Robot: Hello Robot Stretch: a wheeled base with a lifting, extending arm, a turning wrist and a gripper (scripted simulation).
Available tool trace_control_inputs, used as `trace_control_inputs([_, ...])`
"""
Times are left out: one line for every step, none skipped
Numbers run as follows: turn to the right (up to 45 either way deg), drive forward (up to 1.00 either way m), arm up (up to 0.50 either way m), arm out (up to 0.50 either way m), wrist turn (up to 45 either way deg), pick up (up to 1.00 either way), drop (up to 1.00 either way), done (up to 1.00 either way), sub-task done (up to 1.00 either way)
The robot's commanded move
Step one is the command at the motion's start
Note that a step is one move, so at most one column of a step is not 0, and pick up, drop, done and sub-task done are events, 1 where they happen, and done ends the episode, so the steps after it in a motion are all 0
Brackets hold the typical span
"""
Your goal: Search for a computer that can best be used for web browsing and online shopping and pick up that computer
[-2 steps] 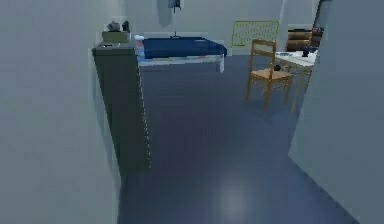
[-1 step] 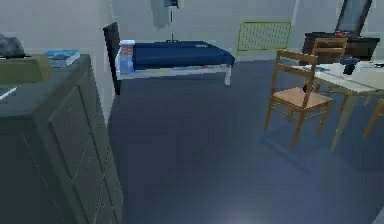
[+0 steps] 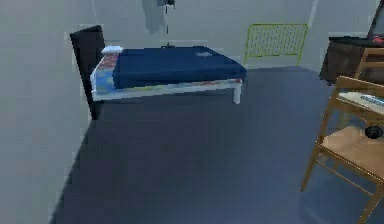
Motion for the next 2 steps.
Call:
trace_control_inputs([0.0, 1.0, 0.0, 0.0, 0.0, 0.0, 0.0, 0.0, 0.0])
trace_control_inputs([3.0, 0.0, 0.0, 0.0, 0.0, 0.0, 0.0, 0.0, 0.0])
